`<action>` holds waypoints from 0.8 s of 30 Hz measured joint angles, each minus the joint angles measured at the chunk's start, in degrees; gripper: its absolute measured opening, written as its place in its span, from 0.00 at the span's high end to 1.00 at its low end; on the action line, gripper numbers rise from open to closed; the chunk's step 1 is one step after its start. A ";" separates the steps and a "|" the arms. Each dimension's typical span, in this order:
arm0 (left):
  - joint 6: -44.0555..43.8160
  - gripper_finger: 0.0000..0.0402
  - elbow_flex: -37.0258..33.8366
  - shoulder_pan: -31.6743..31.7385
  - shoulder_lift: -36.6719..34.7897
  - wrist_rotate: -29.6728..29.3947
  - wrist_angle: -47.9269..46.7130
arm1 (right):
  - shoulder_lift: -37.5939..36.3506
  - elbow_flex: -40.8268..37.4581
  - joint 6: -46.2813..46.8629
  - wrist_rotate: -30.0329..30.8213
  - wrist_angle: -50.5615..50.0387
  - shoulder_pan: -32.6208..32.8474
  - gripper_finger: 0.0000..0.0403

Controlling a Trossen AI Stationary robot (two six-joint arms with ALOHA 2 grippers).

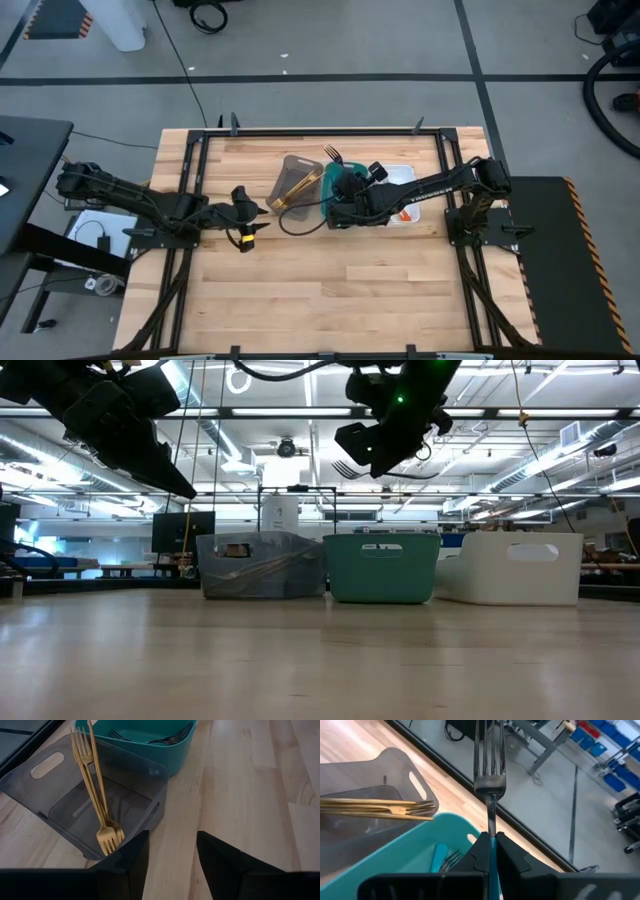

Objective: Sort silverware by color (type)
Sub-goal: Put the blue fork into the green bin

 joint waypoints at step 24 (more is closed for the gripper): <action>-0.02 0.57 0.00 0.00 0.00 0.00 0.07 | 0.04 -16.35 -1.60 -0.38 28.45 0.39 0.95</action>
